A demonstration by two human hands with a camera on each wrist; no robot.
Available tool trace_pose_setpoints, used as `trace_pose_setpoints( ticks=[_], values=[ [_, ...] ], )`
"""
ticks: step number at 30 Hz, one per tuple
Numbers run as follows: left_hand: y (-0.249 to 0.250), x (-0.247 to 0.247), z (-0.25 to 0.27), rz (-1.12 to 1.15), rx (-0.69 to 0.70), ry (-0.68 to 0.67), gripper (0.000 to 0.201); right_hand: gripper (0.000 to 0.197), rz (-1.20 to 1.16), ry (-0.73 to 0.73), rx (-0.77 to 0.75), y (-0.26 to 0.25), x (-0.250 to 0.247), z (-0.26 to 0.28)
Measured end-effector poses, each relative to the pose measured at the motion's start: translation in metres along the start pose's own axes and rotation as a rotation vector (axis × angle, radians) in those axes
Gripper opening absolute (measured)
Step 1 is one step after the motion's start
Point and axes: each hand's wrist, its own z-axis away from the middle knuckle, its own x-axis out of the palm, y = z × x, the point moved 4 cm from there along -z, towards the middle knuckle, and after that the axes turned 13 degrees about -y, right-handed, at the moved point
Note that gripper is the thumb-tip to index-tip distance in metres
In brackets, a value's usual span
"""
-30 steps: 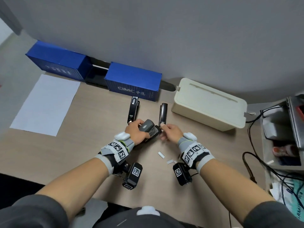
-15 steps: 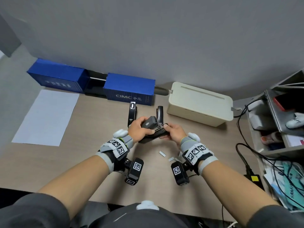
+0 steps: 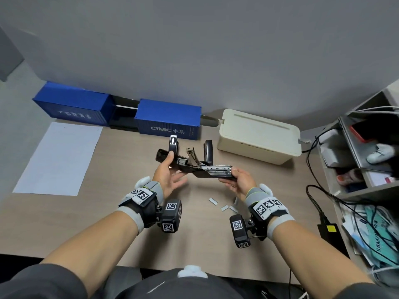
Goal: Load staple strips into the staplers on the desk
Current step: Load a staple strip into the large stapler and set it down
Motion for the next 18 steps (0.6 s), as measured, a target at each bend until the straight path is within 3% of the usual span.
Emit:
trace_pose_setpoints(
  ticks=[4, 8, 10, 12, 16, 18],
  values=[
    [-0.014, 0.012, 0.0, 0.002, -0.117, -0.067, 0.045, 0.023, -0.004, -0.037, 0.035, 0.005, 0.005, -0.002],
    [-0.024, 0.005, 0.0, 0.089, -0.113, 0.006, 0.051, 0.034, 0.092, -0.003, 0.088, 0.011, 0.003, -0.006],
    [-0.027, -0.005, 0.0, 0.096, -0.092, 0.07, 0.055, 0.039, 0.244, 0.071, 0.133, 0.016, -0.003, -0.009],
    [-0.03, -0.016, 0.0, 0.082, -0.078, 0.129, 0.057, 0.026, 0.454, 0.128, 0.172, 0.027, -0.011, -0.013],
    [-0.037, -0.037, 0.002, 0.07, -0.077, 0.205, 0.052, 0.009, 1.063, 0.043, 0.281, 0.051, -0.006, -0.018],
    [-0.038, -0.044, 0.005, 0.074, -0.083, 0.221, 0.046, 0.017, 1.201, 0.03, 0.298, 0.058, 0.0, -0.02]
  ],
)
